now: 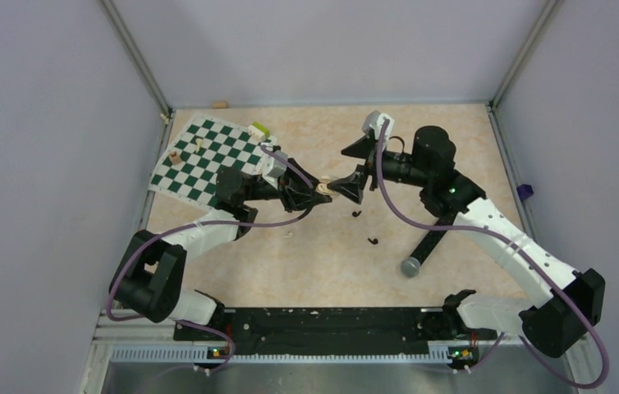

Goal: Insert the wireless bluetooth earbuds into the charging case
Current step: Place the earbud in the charging case.

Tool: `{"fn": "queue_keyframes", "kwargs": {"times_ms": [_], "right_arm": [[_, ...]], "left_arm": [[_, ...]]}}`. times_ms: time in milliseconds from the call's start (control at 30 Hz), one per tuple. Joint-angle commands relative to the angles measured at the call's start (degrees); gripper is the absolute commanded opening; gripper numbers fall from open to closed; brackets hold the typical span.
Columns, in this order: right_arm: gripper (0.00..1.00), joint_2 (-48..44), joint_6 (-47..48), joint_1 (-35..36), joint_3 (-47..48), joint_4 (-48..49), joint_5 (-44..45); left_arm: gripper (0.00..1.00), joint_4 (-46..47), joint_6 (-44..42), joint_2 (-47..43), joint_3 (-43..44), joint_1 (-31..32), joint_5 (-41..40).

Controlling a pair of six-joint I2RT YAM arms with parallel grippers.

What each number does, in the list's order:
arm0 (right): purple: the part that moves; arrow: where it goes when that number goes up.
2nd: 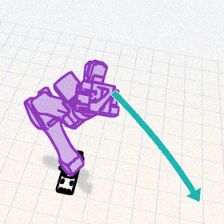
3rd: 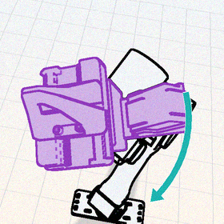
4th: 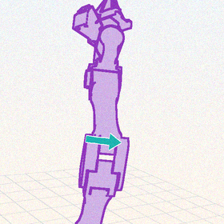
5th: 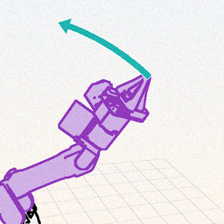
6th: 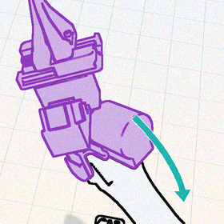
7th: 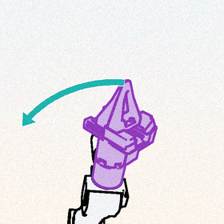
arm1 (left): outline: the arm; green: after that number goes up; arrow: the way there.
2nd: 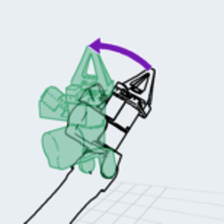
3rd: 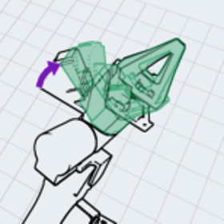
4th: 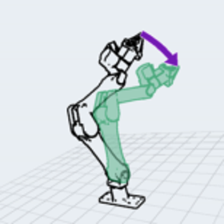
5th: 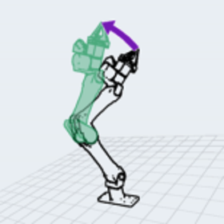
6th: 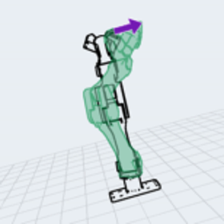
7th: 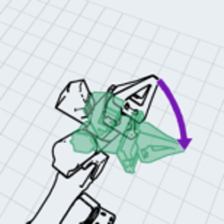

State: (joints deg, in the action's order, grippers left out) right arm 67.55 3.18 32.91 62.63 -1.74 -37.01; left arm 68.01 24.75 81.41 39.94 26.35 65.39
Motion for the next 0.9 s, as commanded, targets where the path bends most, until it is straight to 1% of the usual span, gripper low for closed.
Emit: {"fn": "queue_keyframes", "kwargs": {"times_ms": [0,167,400,767,867], "right_arm": [[0.99,0.3,2.0,2.0,1.4,0.0,2.2],[0.99,-0.5,4.6,2.0,0.5,-0.8,5.6],[0.99,-3.4,7.8,2.0,-0.5,-2.2,7.7],[0.99,-6.1,10.2,1.6,-1.1,-4.7,2.0],[0.99,-6.1,10.2,1.5,-0.7,-5.0,2.4]], "left_arm": [[0.00,0.9,-0.8,-0.1,0.6,0.1,0.6],[0.00,1.4,-0.4,-0.4,0.5,0.1,0.8],[0.00,2.0,0.1,-0.6,0.4,0.1,0.9],[0.00,2.0,0.3,-1.1,0.6,0.0,0.9],[0.00,2.0,0.4,-1.2,0.6,-0.1,0.9]]}}
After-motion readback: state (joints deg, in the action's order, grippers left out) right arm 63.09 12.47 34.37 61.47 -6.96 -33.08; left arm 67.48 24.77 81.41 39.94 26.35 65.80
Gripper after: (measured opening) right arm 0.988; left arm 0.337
